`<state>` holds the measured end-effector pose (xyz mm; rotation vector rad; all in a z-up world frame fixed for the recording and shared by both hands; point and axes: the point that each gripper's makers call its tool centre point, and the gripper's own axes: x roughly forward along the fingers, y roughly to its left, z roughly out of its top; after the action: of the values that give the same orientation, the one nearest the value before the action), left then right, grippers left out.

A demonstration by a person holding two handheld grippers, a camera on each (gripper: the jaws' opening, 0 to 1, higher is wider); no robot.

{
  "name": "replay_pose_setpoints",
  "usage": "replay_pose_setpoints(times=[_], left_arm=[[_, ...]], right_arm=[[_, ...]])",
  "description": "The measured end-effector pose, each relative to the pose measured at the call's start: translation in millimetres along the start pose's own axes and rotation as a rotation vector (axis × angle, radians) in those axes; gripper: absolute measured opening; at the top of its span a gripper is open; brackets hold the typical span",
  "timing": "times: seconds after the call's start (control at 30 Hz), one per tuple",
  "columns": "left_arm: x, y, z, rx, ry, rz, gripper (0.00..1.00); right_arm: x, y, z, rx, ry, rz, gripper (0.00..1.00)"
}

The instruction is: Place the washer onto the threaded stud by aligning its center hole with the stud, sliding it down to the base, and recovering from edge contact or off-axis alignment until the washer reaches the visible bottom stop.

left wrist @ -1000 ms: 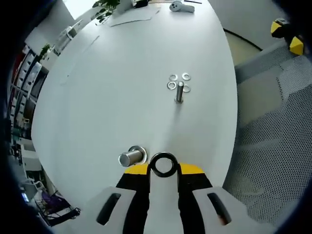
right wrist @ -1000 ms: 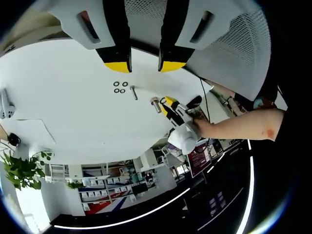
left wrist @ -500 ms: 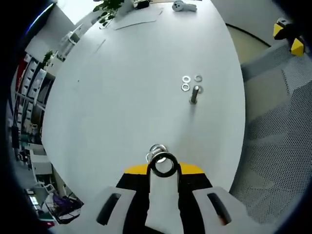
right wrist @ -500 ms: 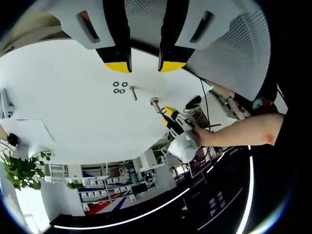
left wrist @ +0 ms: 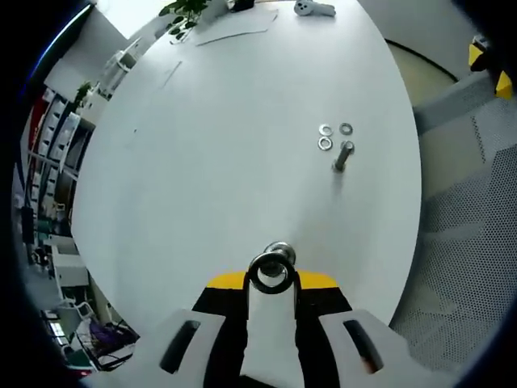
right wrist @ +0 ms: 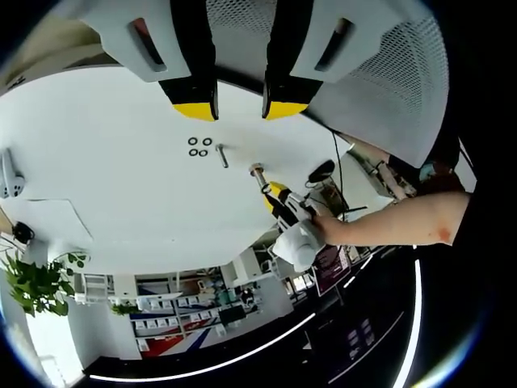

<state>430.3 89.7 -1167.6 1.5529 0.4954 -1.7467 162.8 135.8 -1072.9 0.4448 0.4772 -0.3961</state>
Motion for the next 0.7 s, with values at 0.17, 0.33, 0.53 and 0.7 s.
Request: replay_pose_setpoints(times=[0.17, 0.33, 0.53, 0.7], left_arm=[[3, 0.5, -0.1, 0.008, 0.021, -0.020, 0.18], [6, -1.2, 1.0, 0.013, 0.035, -0.038, 0.18], [15, -1.3, -0.5, 0.030, 0.060, -0.048, 0.18], [23, -0.8, -2.8, 0.031, 0.082, -0.063, 0.18]], right_arm=[[0, -1, -0.9, 0.004, 0.003, -0.003, 0.25], [0, -1, -1.4, 0.010, 0.006, -0.007, 0.25], [0, -2, -2.4, 0.013, 0.012, -0.008, 0.25], [0, -2, -2.0, 0.013, 0.011, -0.010, 0.25]])
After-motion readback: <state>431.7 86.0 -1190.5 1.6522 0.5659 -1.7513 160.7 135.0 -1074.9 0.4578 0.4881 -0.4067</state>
